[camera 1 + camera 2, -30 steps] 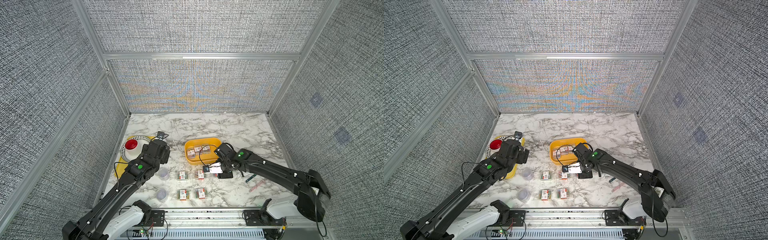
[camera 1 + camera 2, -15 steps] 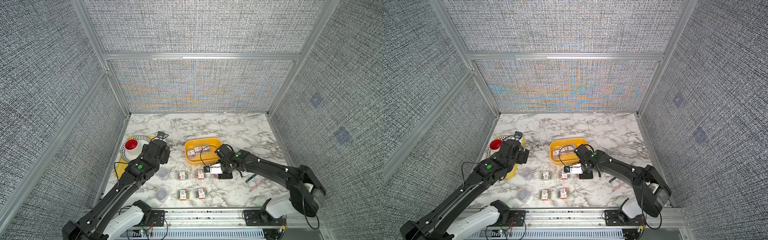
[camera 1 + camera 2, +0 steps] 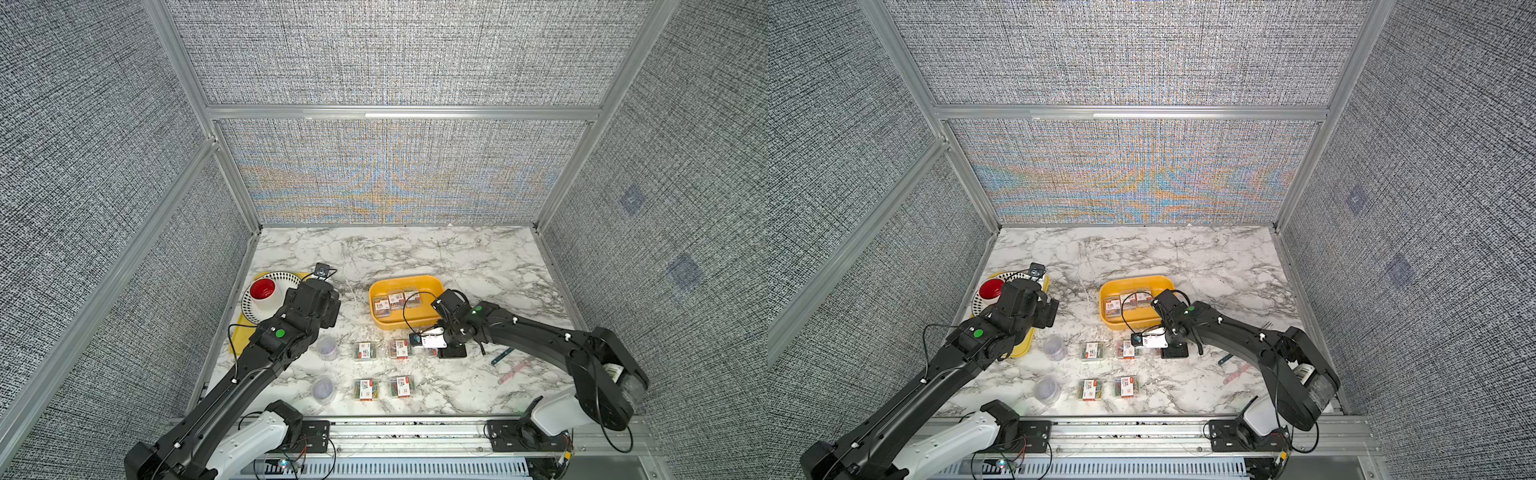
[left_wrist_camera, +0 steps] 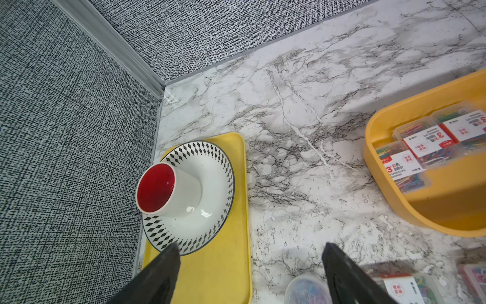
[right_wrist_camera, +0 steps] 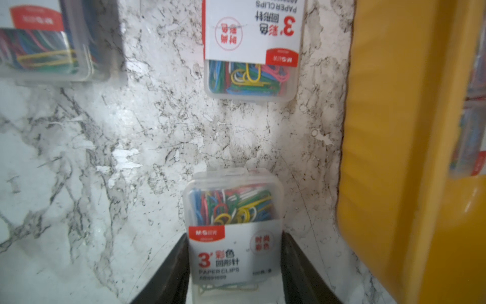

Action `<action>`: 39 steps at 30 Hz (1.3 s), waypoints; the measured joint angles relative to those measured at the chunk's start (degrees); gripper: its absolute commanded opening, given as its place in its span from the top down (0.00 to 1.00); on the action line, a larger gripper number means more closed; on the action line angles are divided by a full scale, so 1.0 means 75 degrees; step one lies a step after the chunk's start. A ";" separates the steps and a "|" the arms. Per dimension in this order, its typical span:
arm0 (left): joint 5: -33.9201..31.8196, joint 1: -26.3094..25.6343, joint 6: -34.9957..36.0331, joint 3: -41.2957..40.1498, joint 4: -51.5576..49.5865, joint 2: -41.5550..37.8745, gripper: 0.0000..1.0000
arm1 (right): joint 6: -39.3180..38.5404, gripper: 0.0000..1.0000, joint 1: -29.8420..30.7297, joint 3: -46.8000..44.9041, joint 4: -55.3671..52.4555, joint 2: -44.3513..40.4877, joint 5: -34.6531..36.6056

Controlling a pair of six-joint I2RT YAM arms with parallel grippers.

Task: Take the paper clips out of the storage box
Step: Place the boxed paper clips at the center of the board.

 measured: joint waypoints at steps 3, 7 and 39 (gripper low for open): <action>0.0003 0.0003 0.0000 0.0000 0.0000 0.0000 0.12 | -0.0029 0.55 -0.0044 -0.0003 0.0085 0.0064 0.0003; 0.0006 0.0003 0.0000 0.0000 0.0000 0.0000 0.12 | -0.0047 0.55 -0.0061 -0.0003 0.0157 0.0175 -0.0003; 0.0012 0.0017 0.0029 0.0000 0.0000 -0.0009 0.12 | -0.0047 0.50 -0.0210 -0.0047 0.0321 0.0329 -0.0090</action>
